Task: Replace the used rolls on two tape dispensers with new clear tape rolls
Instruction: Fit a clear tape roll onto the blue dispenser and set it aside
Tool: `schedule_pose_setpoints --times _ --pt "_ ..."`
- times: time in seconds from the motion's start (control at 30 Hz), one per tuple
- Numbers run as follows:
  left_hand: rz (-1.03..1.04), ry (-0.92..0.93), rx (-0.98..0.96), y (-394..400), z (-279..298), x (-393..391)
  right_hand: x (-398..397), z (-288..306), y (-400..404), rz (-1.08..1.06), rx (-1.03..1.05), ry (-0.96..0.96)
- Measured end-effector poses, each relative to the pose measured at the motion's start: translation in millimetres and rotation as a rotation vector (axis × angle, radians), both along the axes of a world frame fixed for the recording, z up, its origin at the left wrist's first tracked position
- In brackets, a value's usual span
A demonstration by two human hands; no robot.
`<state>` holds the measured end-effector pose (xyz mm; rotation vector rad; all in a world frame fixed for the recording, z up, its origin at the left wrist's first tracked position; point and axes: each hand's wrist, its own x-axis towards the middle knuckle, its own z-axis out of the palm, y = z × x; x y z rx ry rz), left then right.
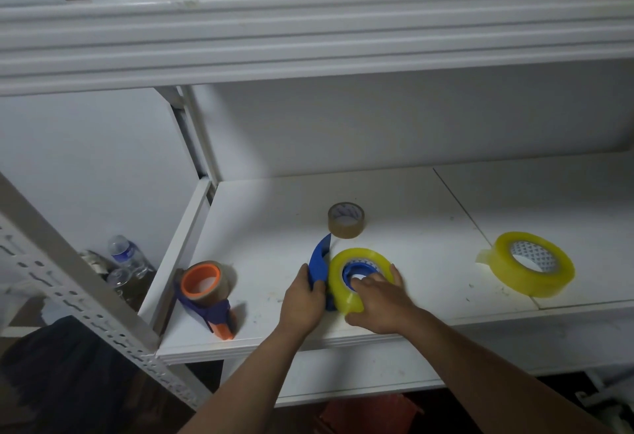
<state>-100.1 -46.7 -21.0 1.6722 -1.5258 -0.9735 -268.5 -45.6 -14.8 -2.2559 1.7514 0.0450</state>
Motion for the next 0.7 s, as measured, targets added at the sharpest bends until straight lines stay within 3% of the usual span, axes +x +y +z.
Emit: schedule_pose_setpoints --times 0.13,0.23,0.43,0.6,0.7 --pt "-0.074 0.019 -0.006 -4 -7 10 -10 4 2 0.101 0.014 0.021" --pt "-0.125 0.168 0.036 -5 -7 14 -14 10 2 0.162 0.016 0.042" --pt "-0.078 0.359 0.173 -14 6 8 1 10 2 0.046 -0.052 0.044" --pt "-0.096 0.291 0.197 -24 9 17 11 6 3 -0.021 -0.122 0.038" --pt "-0.136 0.155 0.165 -27 6 13 10 3 2 -0.003 -0.118 0.030"
